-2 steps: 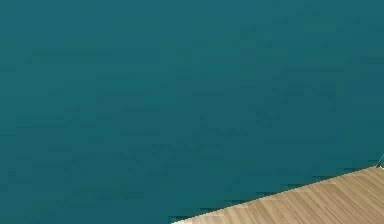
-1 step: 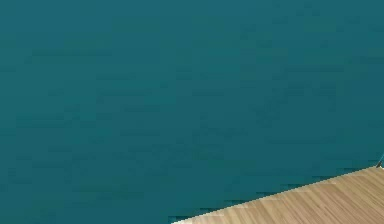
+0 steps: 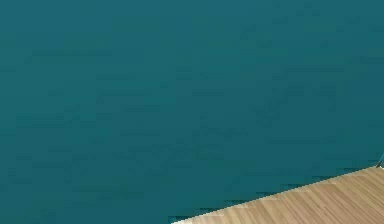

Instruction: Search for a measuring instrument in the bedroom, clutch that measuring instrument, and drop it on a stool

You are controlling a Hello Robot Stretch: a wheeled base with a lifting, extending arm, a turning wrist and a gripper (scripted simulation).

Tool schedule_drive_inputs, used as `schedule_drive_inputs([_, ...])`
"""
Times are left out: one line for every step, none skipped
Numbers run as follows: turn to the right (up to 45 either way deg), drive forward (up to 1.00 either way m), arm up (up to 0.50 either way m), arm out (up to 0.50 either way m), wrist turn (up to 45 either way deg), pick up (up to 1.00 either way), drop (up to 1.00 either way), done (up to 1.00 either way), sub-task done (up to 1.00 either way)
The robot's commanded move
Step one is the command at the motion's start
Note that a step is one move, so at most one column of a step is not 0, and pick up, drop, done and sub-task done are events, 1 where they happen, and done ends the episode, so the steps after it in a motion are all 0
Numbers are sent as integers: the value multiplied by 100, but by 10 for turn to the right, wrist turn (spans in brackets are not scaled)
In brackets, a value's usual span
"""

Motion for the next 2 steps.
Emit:
schedule_drive_inputs([0,0,0,0,450,0,0,0,0])
schedule_drive_inputs([0,0,0,0,450,0,0,0,0])
